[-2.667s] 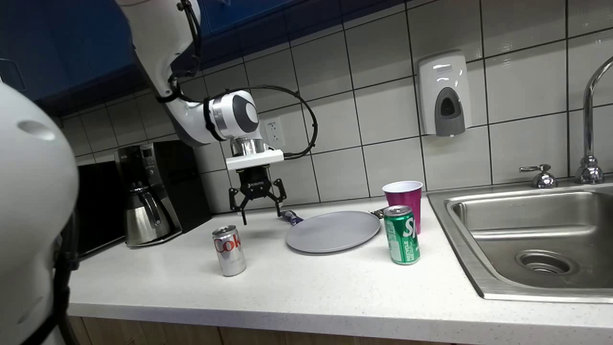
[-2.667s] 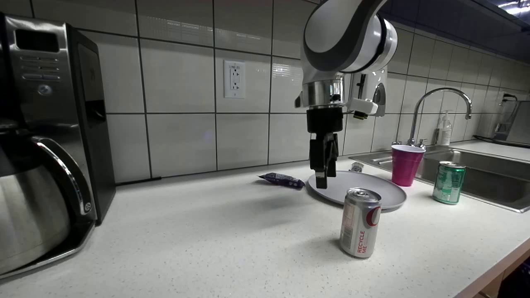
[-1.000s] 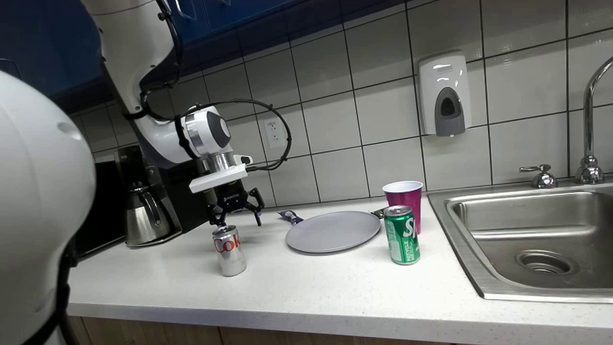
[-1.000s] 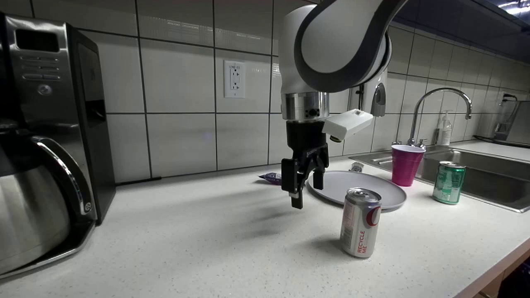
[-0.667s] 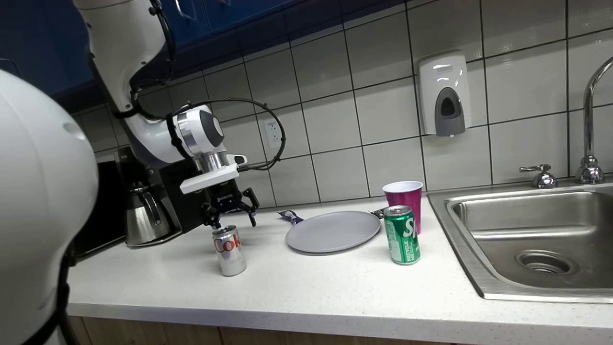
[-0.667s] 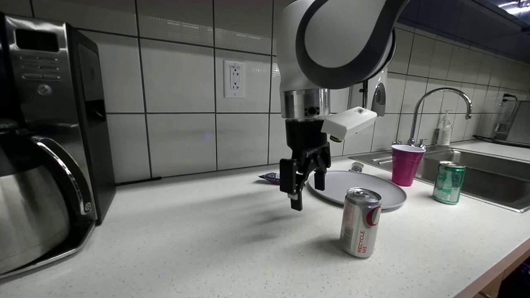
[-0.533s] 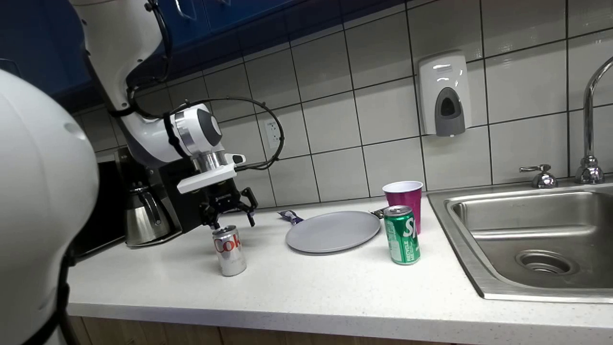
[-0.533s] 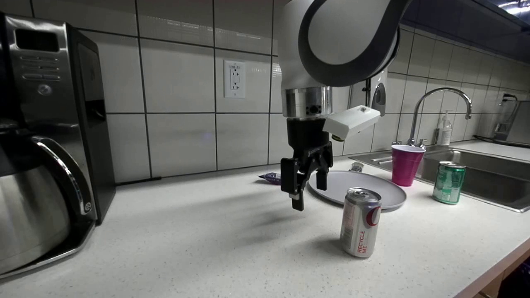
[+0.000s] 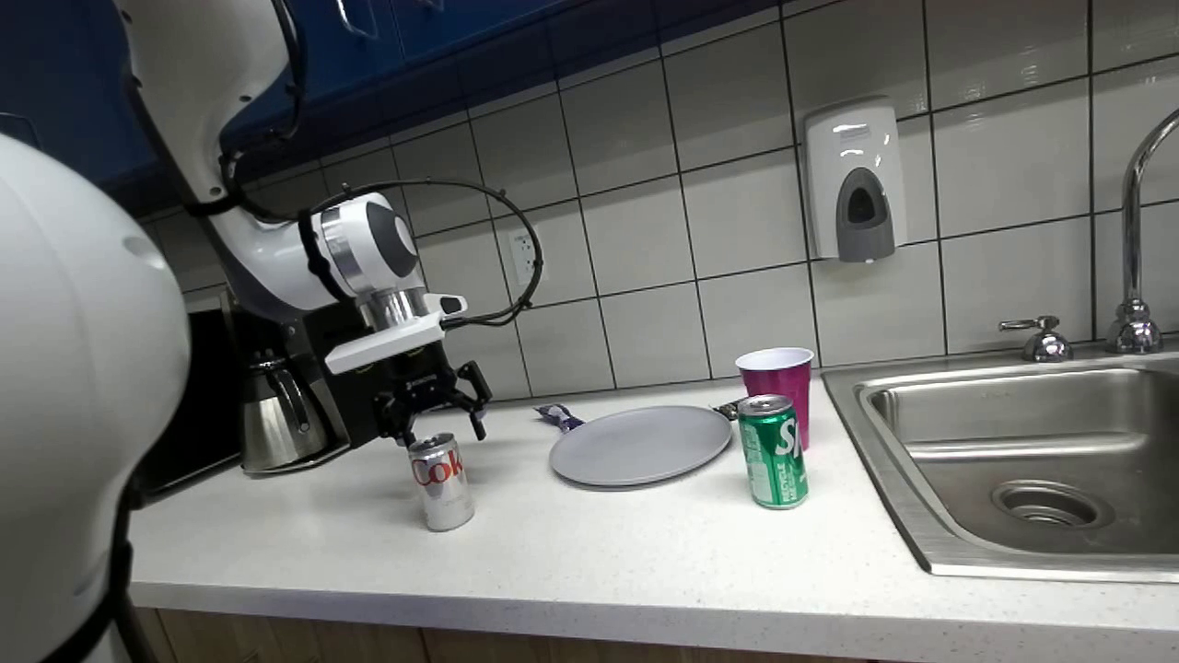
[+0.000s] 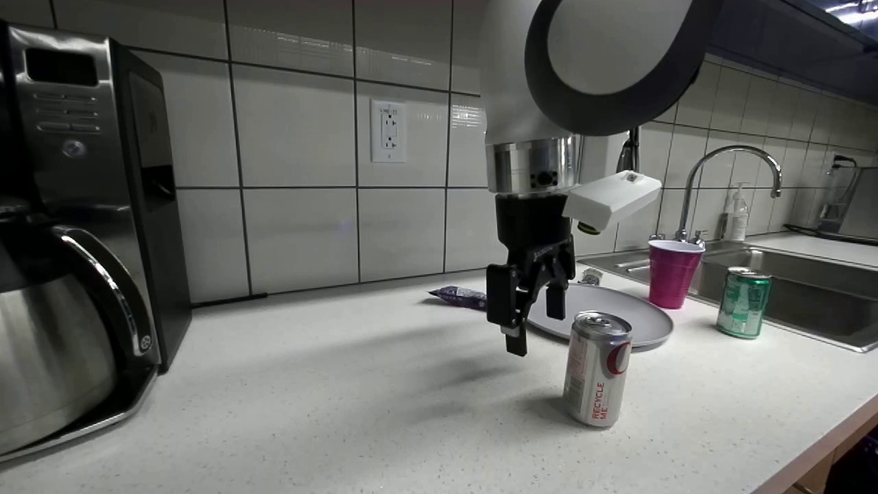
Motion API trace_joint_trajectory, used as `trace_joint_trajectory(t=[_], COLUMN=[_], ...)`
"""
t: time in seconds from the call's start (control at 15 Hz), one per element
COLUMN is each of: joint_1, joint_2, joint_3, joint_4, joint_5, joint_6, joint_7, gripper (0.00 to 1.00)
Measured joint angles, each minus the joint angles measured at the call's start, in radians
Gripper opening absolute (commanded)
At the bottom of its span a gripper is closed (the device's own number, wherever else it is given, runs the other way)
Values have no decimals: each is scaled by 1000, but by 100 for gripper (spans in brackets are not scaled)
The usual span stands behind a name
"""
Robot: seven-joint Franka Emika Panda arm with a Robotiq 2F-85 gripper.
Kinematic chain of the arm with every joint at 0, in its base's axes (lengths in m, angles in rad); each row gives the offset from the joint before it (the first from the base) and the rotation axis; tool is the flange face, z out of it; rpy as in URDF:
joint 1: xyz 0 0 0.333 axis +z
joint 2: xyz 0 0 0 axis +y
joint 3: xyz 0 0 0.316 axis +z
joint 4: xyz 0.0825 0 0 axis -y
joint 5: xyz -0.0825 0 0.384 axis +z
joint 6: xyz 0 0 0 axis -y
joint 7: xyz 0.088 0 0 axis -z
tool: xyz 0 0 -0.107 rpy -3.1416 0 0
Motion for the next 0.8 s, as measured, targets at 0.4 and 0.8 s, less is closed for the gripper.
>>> trace_joint_trajectory(t=[0.4,0.8], joint_1=[0,-1], joint_2=[-59,-106], joint_3=[8,11], joint_4=[-76,-131], joint_5=[0,0], joint_6=[3,6], joint_7=[16,44], gripper=[100,100])
